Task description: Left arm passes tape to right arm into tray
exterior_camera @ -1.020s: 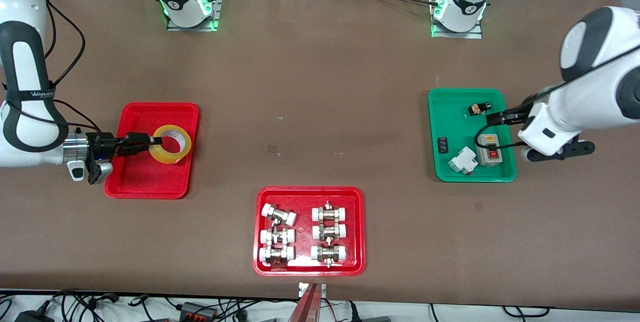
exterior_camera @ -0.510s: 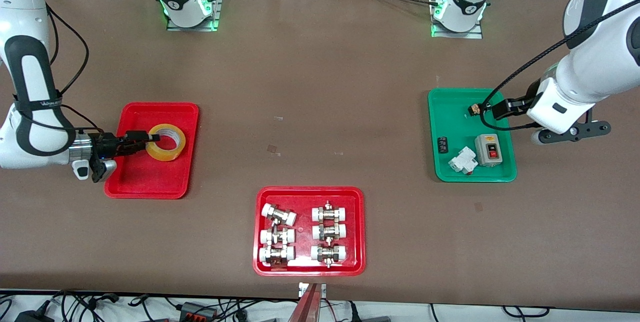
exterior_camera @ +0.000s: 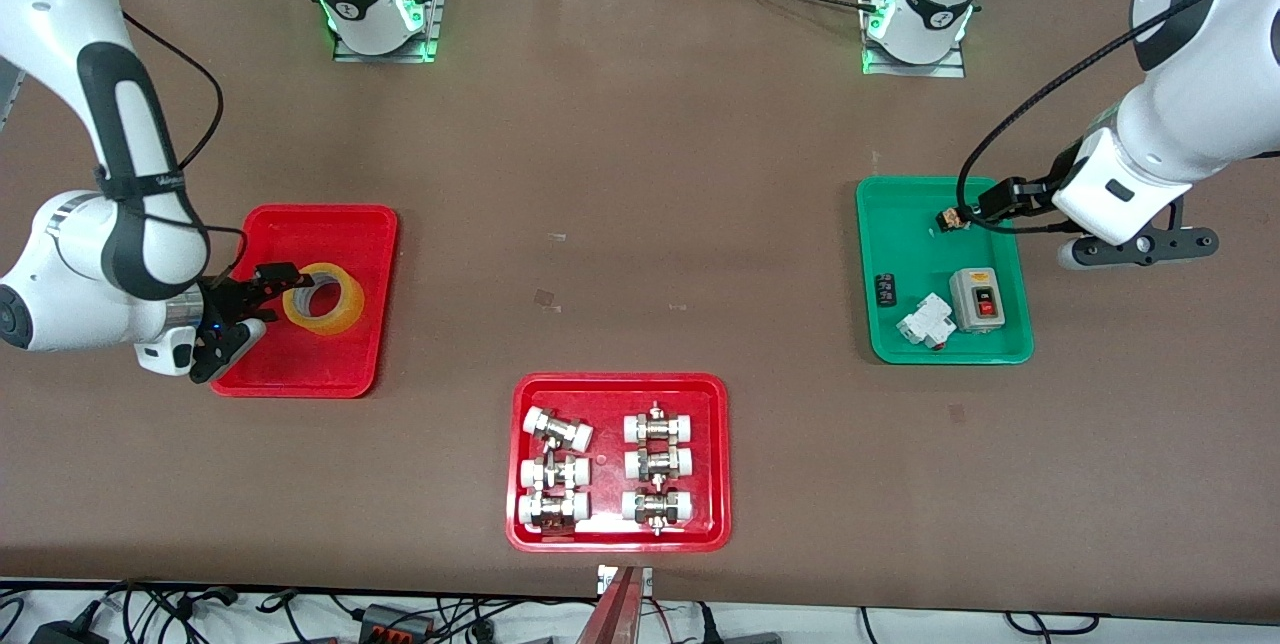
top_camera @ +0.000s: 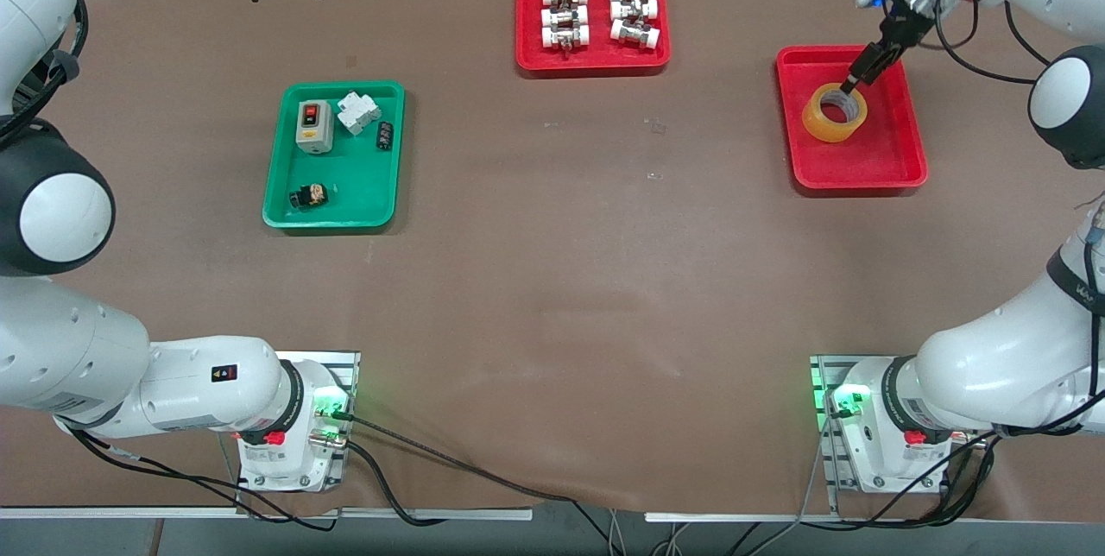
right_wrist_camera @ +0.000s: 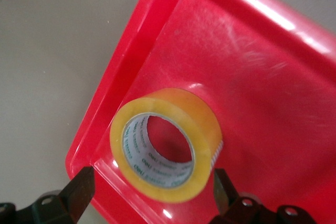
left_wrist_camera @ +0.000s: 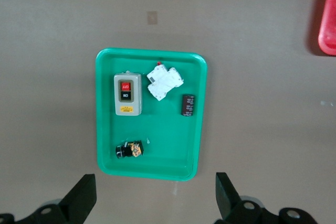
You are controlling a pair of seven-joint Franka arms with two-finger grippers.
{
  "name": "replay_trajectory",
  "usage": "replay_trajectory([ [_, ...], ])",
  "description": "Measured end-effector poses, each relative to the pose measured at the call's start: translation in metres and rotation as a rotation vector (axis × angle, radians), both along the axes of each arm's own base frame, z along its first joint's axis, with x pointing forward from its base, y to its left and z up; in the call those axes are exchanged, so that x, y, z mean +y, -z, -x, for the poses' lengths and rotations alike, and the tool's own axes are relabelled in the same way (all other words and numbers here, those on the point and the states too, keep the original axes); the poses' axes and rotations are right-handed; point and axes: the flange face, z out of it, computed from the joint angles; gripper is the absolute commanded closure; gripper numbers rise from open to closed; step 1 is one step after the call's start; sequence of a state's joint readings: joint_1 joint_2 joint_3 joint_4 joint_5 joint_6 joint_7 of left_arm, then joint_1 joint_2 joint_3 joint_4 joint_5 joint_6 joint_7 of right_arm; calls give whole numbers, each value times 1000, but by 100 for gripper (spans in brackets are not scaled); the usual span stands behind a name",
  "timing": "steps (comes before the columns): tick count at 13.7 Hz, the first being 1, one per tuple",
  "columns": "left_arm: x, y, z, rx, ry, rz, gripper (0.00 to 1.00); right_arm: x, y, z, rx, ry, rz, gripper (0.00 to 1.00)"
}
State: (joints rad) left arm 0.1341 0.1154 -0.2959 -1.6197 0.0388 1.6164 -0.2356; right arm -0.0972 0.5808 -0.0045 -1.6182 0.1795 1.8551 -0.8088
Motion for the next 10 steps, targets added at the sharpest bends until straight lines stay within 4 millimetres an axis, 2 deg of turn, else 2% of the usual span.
replay_trajectory([
  [2,2,-7,2,-6,13,27,0,15,-47,-4,-48,15,122,0],
  [4,5,-13,5,6,12,27,0,27,-105,2,-76,101,192,0],
  [7,15,-15,4,12,10,27,0,38,-198,28,-95,306,258,0],
  [10,20,-15,4,11,3,28,0,73,-272,62,-124,449,323,0],
])
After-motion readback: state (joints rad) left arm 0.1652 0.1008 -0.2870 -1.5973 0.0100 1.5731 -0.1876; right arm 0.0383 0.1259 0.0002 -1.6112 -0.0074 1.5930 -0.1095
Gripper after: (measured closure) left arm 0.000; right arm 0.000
